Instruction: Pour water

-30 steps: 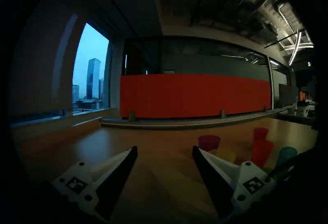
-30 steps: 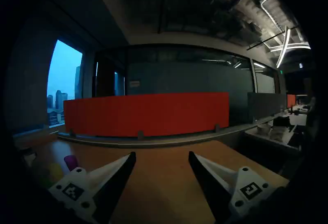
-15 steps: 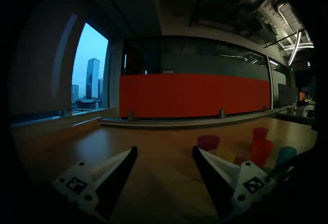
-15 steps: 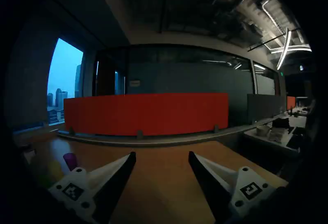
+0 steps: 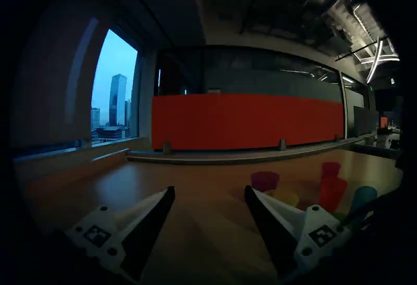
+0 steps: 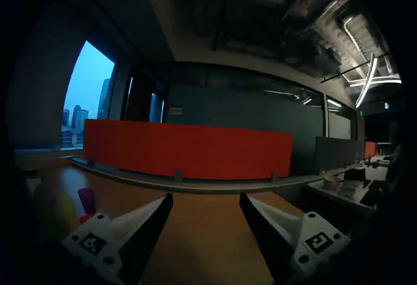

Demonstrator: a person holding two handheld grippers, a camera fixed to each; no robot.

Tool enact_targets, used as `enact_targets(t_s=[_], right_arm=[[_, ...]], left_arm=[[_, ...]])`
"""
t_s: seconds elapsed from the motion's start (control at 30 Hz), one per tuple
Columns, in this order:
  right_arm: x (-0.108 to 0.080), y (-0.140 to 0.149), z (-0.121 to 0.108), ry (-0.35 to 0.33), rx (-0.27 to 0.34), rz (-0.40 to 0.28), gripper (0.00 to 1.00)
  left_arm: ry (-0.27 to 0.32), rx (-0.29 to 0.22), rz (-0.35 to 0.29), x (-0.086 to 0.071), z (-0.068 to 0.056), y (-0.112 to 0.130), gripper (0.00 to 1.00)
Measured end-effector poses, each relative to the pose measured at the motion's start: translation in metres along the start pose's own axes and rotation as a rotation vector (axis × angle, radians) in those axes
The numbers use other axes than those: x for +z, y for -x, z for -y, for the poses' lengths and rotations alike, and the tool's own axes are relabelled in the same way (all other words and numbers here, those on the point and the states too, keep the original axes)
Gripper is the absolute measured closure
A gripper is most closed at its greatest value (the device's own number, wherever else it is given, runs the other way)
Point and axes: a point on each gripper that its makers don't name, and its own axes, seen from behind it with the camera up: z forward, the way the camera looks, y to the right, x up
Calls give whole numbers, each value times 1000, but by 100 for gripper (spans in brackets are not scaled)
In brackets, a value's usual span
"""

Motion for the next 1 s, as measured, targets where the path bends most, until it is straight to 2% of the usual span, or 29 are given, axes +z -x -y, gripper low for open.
enact_targets(t_s=[0.2,0.4,0.6,0.8,1.0], right_arm=[[4,7,6,3,-34,-33,0],[8,16,17,-20,0,-60,0],[13,38,19,-39,73,-48,0],[19,62,19,-38,75,-21,0],[21,74,17,-44,91,-13,0]], left_arm=[[0,-1,0,0,0,0,1],[0,0,0,0,0,0,1],[0,-1,0,0,0,0,1],[0,0,0,0,0,0,1],[0,0,0,-1,0,0,1]])
